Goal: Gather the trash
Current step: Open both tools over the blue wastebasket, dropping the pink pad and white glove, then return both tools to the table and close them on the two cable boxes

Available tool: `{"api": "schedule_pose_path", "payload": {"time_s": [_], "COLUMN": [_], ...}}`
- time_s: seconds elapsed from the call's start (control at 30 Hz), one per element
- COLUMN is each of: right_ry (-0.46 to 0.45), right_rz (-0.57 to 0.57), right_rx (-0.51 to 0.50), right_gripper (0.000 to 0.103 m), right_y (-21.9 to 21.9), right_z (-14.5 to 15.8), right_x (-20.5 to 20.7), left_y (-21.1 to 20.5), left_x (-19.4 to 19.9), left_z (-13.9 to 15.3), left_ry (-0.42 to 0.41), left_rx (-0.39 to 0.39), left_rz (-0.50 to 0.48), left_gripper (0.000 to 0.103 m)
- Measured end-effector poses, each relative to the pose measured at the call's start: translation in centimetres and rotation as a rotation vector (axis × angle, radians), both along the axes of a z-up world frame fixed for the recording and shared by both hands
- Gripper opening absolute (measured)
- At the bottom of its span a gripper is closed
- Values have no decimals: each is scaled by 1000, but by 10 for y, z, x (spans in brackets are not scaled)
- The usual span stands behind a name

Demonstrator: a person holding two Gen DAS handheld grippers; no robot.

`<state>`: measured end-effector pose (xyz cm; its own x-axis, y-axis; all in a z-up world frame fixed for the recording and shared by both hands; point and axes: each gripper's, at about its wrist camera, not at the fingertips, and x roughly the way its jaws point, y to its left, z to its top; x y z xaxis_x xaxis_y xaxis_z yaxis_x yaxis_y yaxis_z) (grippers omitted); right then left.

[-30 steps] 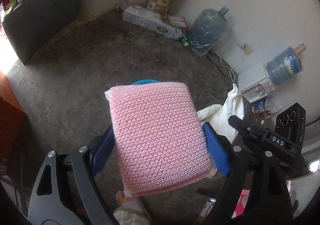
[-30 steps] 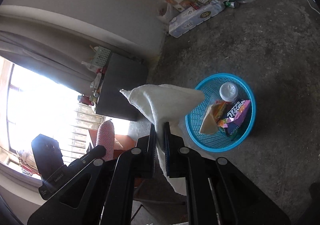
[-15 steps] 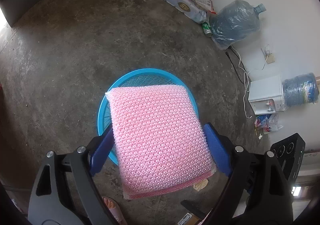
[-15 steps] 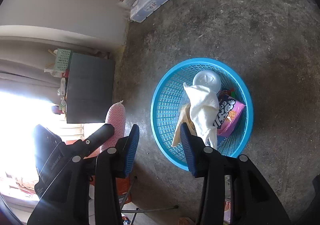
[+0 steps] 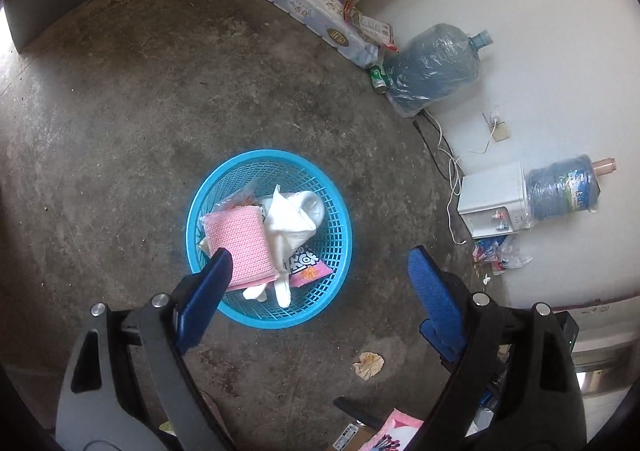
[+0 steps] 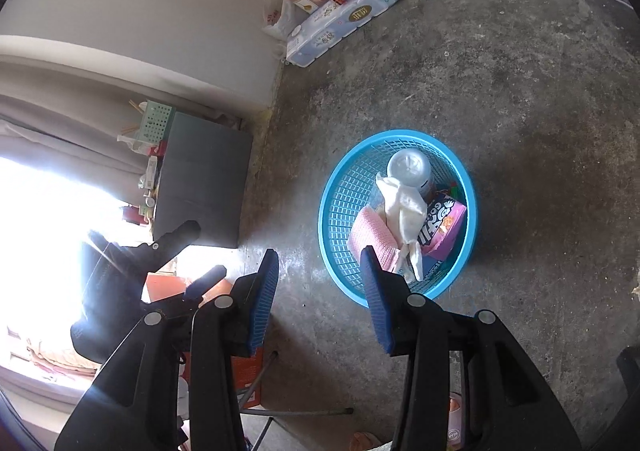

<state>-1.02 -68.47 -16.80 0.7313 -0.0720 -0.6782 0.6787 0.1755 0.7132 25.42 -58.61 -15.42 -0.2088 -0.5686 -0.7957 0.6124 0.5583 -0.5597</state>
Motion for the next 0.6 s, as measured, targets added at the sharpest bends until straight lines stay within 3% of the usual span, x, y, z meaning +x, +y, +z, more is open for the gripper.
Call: {"api": "schedule_pose_path", "payload": {"time_s": [0.17,0.33,0.47,0.6], "right_ry": [-23,-10,-35,-77], "right_rz": [24,145,268,409], "right_rx": [-26,-131,-225,-277], "right_gripper": [42,43,58,63], "right_y": [33,75,119,167], "right_z": [31,84,128,160], "right_x": [-17,-17,-12,-2], "left_y": [71,177,271,375], "left_x": [-19,-51,-76,-91], "left_z": [82,160,200,221], "left_ry": [-122,-270,-371,-479], "left_rx": [-103,-188,-221,-204], "left_rz": [14,60,116,215], "left_gripper": [85,85,85,85]}}
